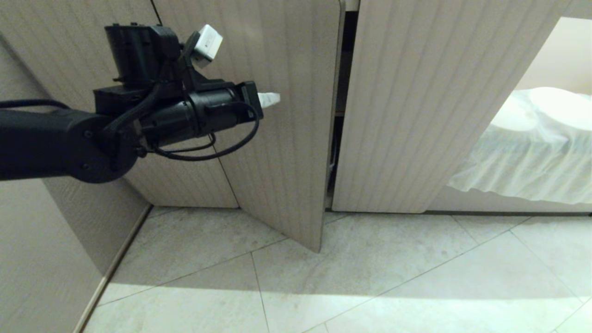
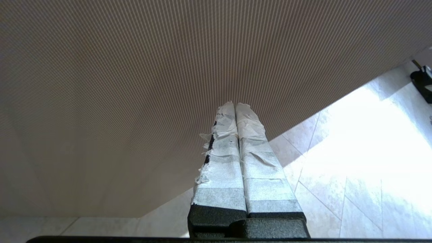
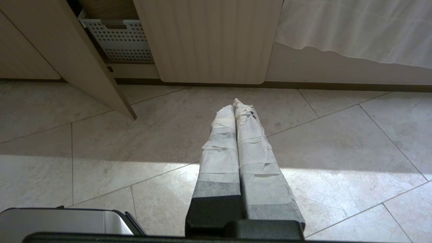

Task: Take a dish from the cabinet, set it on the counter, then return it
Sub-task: Close the cabinet door

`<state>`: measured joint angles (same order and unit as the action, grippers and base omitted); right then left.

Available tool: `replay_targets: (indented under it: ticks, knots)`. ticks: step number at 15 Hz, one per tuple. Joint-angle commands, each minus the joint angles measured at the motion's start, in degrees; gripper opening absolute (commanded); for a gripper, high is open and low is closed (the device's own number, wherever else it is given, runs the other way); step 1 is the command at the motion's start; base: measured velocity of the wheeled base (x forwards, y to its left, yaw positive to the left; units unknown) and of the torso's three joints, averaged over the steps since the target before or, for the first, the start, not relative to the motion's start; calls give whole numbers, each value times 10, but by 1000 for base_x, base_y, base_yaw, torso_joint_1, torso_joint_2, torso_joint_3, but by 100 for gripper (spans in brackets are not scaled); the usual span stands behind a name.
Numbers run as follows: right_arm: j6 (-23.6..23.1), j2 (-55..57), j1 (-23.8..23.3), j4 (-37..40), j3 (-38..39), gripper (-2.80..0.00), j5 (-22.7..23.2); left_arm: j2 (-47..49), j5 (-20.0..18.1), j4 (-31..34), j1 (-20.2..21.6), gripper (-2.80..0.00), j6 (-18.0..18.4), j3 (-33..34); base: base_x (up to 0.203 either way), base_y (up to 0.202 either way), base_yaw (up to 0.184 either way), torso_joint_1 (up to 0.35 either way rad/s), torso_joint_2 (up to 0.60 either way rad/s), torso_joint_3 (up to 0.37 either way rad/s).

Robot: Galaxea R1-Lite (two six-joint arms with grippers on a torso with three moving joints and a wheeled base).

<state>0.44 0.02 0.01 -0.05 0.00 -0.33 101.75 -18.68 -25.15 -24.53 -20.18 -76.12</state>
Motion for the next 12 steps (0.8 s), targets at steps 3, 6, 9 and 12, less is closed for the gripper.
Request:
replay_targets:
  ticks: [3,6,9,12]
  knots:
    - [0,0,1,0,0,-280,0,62,1,0,-6,-280,-1,-60,0,0,0,0,0,0]
    - [0,0,0,0,0,-280,0,111,5,4,-16,-280,-2,-131,0,0,0,0,0,0]
    - [0,0,1,0,0,-280,0,155,10,7,-24,-280,-2,-195,0,0,0,0,0,0]
    - [0,0,1,0,0,-280,0,191,19,14,-26,-280,-2,-251,0,0,0,0,0,0]
